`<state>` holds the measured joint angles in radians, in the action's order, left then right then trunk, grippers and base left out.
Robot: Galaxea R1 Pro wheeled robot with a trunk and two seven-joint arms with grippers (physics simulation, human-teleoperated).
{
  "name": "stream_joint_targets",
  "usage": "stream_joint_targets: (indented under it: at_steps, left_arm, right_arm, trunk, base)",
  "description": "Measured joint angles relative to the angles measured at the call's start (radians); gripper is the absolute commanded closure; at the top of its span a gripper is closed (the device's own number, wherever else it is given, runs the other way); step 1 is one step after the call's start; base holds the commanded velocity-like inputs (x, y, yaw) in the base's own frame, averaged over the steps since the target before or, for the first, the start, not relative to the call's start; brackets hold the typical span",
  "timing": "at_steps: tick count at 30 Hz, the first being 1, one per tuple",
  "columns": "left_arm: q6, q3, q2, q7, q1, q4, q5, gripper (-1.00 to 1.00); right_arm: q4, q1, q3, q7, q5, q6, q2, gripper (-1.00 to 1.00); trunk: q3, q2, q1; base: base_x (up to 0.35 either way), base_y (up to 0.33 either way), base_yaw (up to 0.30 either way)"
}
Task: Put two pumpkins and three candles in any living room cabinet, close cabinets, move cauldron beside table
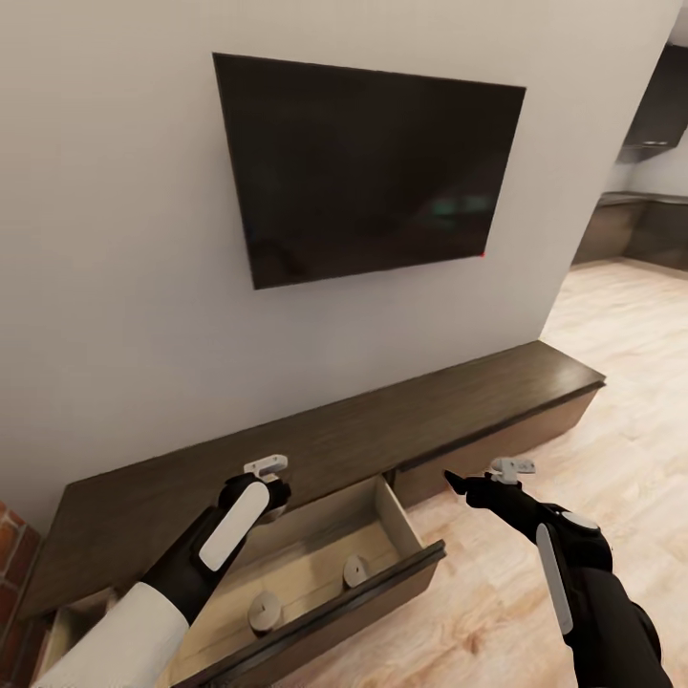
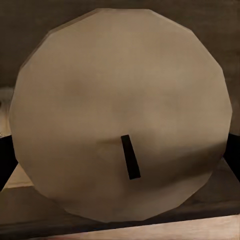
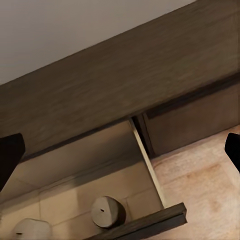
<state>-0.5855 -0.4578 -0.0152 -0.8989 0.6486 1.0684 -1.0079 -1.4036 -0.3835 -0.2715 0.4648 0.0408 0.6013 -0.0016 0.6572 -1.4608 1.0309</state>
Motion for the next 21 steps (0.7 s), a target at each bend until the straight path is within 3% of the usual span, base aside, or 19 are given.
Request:
stream_joint_targets:
  at_steps: [7, 21]
  left_arm:
    - [0.001, 0.001, 0.001, 0.000, 0.000, -0.004, -0.001, 1.00]
    - [0.003, 0.003, 0.001, 0.000, 0.000, -0.004, 0.001, 1.00]
  right_arm:
    - [0.000, 0.000, 0.001, 0.000, 0.005, 0.000, 0.000, -1.00]
    - [0.000, 0.000, 0.000, 0.000, 0.007, 0.000, 0.000, -1.00]
  trunk:
    - [0.000, 0.000, 0.000]
    - [0.000, 0.000, 0.000]
  base:
    - [0.000, -0.195, 0.284]
    - [0.000, -0.007, 0.285]
